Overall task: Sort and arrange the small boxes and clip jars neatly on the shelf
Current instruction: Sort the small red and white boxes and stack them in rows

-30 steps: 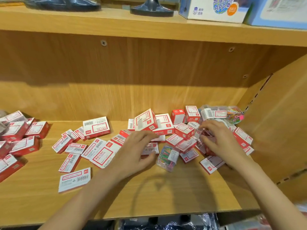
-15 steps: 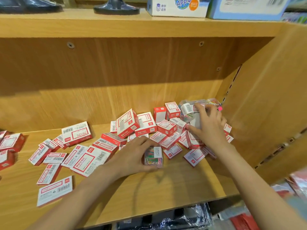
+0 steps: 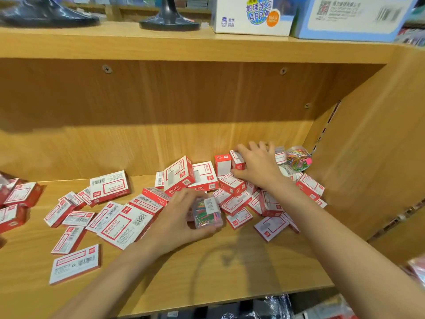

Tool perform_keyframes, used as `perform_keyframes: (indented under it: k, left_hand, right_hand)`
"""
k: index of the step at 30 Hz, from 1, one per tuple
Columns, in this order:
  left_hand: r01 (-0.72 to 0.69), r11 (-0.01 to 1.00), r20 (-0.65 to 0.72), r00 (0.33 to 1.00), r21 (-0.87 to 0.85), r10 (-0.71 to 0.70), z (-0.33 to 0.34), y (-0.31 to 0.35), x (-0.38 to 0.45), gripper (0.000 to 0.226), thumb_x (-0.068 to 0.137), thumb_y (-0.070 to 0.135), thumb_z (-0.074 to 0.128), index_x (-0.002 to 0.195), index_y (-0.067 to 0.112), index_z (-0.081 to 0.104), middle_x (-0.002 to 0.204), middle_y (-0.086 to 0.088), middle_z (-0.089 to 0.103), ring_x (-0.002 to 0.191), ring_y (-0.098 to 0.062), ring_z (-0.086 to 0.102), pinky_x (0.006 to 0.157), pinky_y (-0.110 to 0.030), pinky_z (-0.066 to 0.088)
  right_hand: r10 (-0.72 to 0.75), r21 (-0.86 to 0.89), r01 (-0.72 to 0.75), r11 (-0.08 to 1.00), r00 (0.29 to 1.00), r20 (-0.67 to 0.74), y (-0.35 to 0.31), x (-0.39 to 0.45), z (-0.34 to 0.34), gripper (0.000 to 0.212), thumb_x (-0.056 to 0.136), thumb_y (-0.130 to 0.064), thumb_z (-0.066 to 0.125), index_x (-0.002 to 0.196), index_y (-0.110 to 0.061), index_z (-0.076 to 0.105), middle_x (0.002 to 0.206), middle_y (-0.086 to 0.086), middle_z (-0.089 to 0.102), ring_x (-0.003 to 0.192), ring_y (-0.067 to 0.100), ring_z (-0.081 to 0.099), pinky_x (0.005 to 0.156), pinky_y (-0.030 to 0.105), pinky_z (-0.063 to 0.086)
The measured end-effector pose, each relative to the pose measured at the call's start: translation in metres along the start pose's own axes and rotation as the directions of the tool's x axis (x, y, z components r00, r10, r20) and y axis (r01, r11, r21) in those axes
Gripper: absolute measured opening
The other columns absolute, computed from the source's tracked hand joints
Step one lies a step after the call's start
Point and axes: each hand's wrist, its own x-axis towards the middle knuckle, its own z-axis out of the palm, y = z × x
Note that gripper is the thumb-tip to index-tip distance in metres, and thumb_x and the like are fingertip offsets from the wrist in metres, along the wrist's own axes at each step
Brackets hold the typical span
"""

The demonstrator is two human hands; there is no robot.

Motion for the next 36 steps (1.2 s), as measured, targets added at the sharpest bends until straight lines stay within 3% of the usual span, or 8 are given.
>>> perform_keyframes:
  k: [4,7,10,13,17,22,28,36]
  left_hand:
    - [0.048,0.997,-0.242,0.968,-0.059,-0.061,-0.011,0.000,0.003,0.068,0.061,0.078,0.055,0.112,0.034,0.046,0.107,0.017,0.047,0.103,-0.003,0.046,0.083,-0.011,0.037]
    - [0.138,0.981,-0.385,0.905,-0.138,-0.182,-0.022,-0.005,0.001,0.061,0.063,0.065,0.065,0.111,0.031,0.046,0.104,0.015,0.048,0.102,-0.005,0.047,0.084,-0.011,0.038]
    - [0.200,0.961,-0.488,0.830,-0.189,-0.269,-0.040,-0.013,-0.009,0.060,0.065,0.055,0.073,0.112,0.026,0.048,0.108,0.007,0.050,0.106,-0.009,0.049,0.084,-0.016,0.043]
    - [0.270,0.946,-0.548,0.771,-0.179,-0.324,-0.068,-0.026,-0.030,0.058,0.066,0.055,0.073,0.110,0.033,0.044,0.109,0.007,0.048,0.106,-0.009,0.048,0.084,-0.013,0.041]
    - [0.385,0.915,-0.646,0.670,-0.117,-0.365,-0.113,-0.058,-0.085,0.059,0.063,0.065,0.063,0.110,0.035,0.044,0.108,0.005,0.049,0.105,-0.009,0.046,0.088,-0.021,0.039]
    - [0.567,0.824,-0.696,0.591,-0.002,-0.409,-0.157,-0.092,-0.172,0.059,0.064,0.064,0.062,0.112,0.031,0.047,0.111,0.007,0.046,0.107,-0.015,0.045,0.089,-0.041,0.045]
    - [0.694,0.718,-0.778,0.427,-0.046,-0.462,-0.210,-0.123,-0.232,0.057,0.066,0.052,0.066,0.113,0.027,0.046,0.112,0.000,0.048,0.109,-0.021,0.047,0.087,-0.039,0.045]
    - [0.714,0.651,-0.650,0.626,0.258,-0.430,-0.264,-0.179,-0.223,0.066,0.081,0.060,0.051,0.127,0.012,0.047,0.133,-0.008,0.047,0.124,-0.024,0.040,0.102,-0.034,0.030]
  right_hand:
    - [0.011,0.310,0.088,0.947,0.953,-0.303,0.002,-0.007,0.002,0.040,0.074,-0.033,0.061,0.109,-0.013,0.055,0.106,0.005,0.059,0.111,0.026,0.040,0.094,0.036,0.021]
    - [0.020,0.549,0.195,0.813,0.933,-0.360,-0.020,-0.006,-0.022,0.035,0.078,-0.019,0.067,0.109,-0.010,0.053,0.104,0.003,0.056,0.099,0.017,0.043,0.084,0.026,0.033]
    - [-0.035,0.721,0.240,0.650,0.957,-0.287,-0.064,0.002,-0.037,0.034,0.077,-0.015,0.071,0.105,-0.012,0.053,0.101,-0.003,0.053,0.079,0.010,0.048,0.069,0.009,0.037]
    - [-0.067,0.891,0.130,0.434,0.991,-0.112,-0.118,0.014,-0.033,0.032,0.074,-0.011,0.074,0.094,-0.021,0.051,0.093,-0.005,0.060,0.067,0.025,0.058,0.065,0.031,0.048]
    - [-0.164,0.968,-0.069,0.241,0.980,0.110,-0.188,0.030,-0.019,0.037,0.074,0.001,0.071,0.079,-0.025,0.045,0.082,-0.002,0.060,0.055,0.008,0.053,0.050,0.026,0.041]
    - [-0.298,0.946,-0.183,0.267,0.918,0.262,-0.274,0.043,-0.002,0.040,0.065,-0.001,0.074,0.077,-0.030,0.050,0.084,0.003,0.064,0.060,0.026,0.060,0.057,0.038,0.046]
    - [-0.423,0.957,-0.221,0.185,0.862,0.281,-0.360,0.046,0.002,0.036,0.076,0.010,0.065,0.083,-0.018,0.043,0.084,0.007,0.060,0.036,0.009,0.043,0.031,0.017,0.029]
    - [-0.206,0.973,-0.147,0.177,0.961,0.183,-0.419,0.053,0.018,0.037,0.075,-0.003,0.072,0.081,-0.029,0.045,0.071,-0.001,0.062,0.041,0.003,0.051,0.034,0.018,0.034]
